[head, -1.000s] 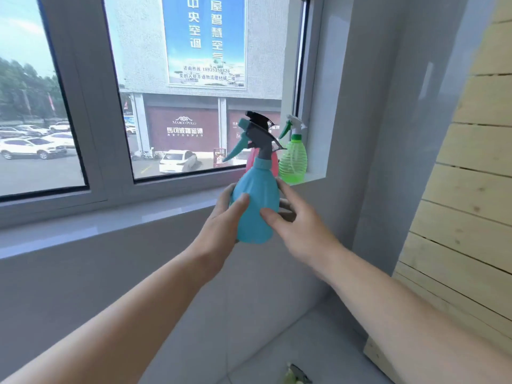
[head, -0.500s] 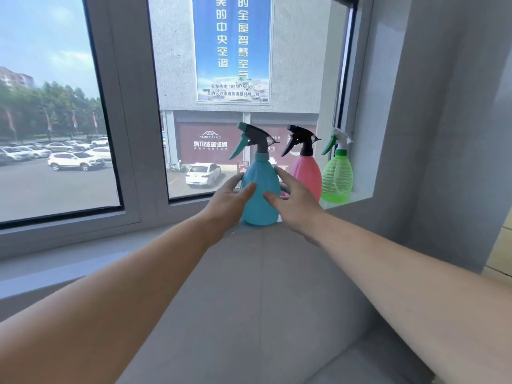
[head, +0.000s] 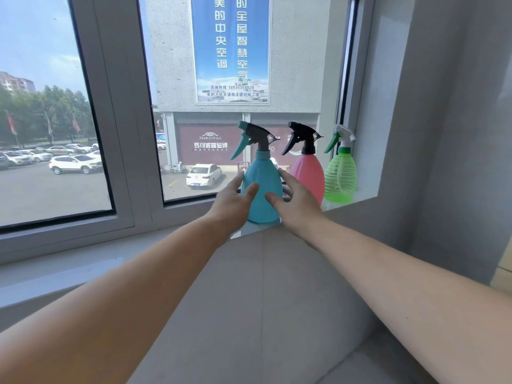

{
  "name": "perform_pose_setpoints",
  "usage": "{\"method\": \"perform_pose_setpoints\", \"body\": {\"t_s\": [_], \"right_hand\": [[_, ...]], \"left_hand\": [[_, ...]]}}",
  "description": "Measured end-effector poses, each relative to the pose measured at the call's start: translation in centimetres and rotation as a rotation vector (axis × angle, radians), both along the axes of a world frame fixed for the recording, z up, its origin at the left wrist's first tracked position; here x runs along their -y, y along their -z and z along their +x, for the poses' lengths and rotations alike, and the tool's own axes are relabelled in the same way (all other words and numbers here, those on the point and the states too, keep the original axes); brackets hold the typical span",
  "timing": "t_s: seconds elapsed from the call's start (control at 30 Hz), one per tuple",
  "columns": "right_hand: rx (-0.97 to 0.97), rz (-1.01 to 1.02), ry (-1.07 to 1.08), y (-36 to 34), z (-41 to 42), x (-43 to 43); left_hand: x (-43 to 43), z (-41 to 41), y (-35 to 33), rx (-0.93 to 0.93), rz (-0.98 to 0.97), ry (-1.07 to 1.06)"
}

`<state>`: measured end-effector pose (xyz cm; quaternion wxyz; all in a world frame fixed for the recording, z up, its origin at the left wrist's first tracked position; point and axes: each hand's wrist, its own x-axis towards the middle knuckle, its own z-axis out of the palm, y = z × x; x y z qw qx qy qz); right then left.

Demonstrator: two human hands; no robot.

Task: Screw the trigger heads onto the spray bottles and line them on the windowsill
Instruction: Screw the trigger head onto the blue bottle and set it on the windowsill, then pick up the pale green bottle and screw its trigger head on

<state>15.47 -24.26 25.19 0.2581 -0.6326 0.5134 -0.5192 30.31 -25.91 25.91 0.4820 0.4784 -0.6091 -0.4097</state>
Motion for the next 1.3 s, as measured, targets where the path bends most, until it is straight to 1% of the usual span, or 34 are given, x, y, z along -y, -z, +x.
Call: {"method": "perform_pose_setpoints", "body": {"t_s": [0.13, 0.23, 0.33, 0.37, 0.43, 0.47, 0.57, 0.6, 0.67, 0.77, 0.83, 0.93, 1.03, 1.17, 1.3], "right_hand": [[-0.022, 0.007, 0.024, 0.3, -0.1, -0.7], [-0.048, -0.006, 0.080, 0.2, -0.9, -2.0], [-0.018, -0.078, 0.116, 0.7, -2.6, -4.1], [-0.022, -0.091, 0.140, 1.2, -3.4, -5.1], [-0.037, -0.086, 0.206, 3.0, -5.3, -7.0], [-0.033, -0.070, 0.230, 4.4, -6.5, -7.7], [-0.023, 0.064, 0.284, 9.8, -10.1, -9.7], [-0.025, 0.138, 0.295, 12.2, -11.5, -10.5], [-0.070, 0.308, 0.301, 17.0, -13.9, -12.2], [-0.171, 0.556, 0.301, 25.1, -17.0, -14.2], [-0.184, 0.696, 0.297, 30.5, -18.3, -15.0], [-0.170, 0.850, 0.280, 37.3, -19.2, -15.8], [-0.142, 0.944, 0.306, 43.1, -19.4, -15.5], [-0.043, 0.994, 0.356, 48.5, -19.0, -13.3], [0.014, 0.992, 0.416, 51.9, -18.6, -11.0]], "left_hand": [[-1.7, -0.3, -0.5, 0.045, -0.010, -0.015], [-2.6, 0.0, -0.6, 0.079, -0.030, -0.102], [-4.6, 0.1, -0.4, 0.114, -0.112, -0.225], [-5.5, -0.2, 0.1, 0.111, -0.157, -0.236], [-8.0, -1.1, 1.1, 0.089, -0.247, -0.197], [-9.3, -1.9, 1.9, 0.079, -0.250, -0.151], [-12.1, -4.9, 6.4, 0.134, -0.103, 0.051], [-12.5, -6.0, 8.6, 0.169, -0.030, 0.107], [-12.8, -7.8, 13.3, 0.265, 0.153, 0.215], [-12.9, -9.7, 21.4, 0.386, 0.499, 0.340], [-12.7, -10.1, 26.5, 0.500, 0.647, 0.381], [-12.0, -10.4, 32.6, 0.701, 0.749, 0.428], [-11.2, -11.5, 37.5, 0.820, 0.826, 0.475], [-10.4, -14.1, 42.2, 0.844, 0.880, 0.497], [-10.3, -15.6, 47.3, 0.828, 0.903, 0.432]]}}
